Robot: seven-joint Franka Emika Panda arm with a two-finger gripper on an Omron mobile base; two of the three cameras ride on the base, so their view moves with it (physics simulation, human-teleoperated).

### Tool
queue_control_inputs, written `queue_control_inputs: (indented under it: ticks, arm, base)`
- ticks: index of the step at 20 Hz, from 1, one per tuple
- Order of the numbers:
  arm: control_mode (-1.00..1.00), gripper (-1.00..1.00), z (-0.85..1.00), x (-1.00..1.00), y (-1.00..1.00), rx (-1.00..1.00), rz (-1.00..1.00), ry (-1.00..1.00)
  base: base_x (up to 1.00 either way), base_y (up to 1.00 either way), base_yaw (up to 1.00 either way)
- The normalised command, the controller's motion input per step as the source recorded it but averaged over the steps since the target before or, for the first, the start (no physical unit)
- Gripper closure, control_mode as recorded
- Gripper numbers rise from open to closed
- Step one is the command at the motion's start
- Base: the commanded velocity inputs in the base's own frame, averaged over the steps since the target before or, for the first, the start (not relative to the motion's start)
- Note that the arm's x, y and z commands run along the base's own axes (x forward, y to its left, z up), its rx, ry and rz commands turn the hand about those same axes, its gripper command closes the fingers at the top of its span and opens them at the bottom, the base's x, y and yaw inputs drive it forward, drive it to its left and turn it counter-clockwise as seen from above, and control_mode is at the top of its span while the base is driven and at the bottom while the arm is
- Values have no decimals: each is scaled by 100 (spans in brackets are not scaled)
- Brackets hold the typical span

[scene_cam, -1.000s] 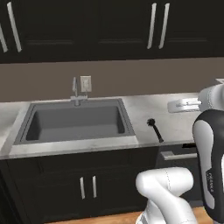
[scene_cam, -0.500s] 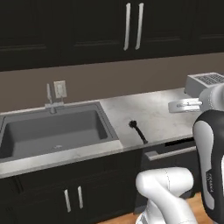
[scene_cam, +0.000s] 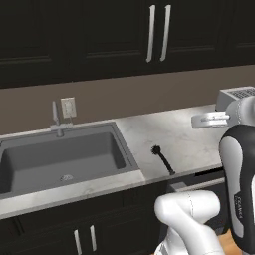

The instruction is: Grab the spray bottle from the cabinet, then place it next to the cutting board for sanitizing. Then grab the dish brush from the countertop next to the sink and place it next to the cutting board.

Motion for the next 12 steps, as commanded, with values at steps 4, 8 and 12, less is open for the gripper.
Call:
queue_control_inputs:
  ticks: [4, 8, 12]
  arm:
    - [100, -100, 0, 0, 0, 0, 0, 0]
    - [100, -100, 0, 0, 0, 0, 0, 0]
    - [100, -100, 0, 0, 0, 0, 0, 0]
  base:
    - [1, -21, 0]
    - [0, -13, 0]
    - [0, -11, 0]
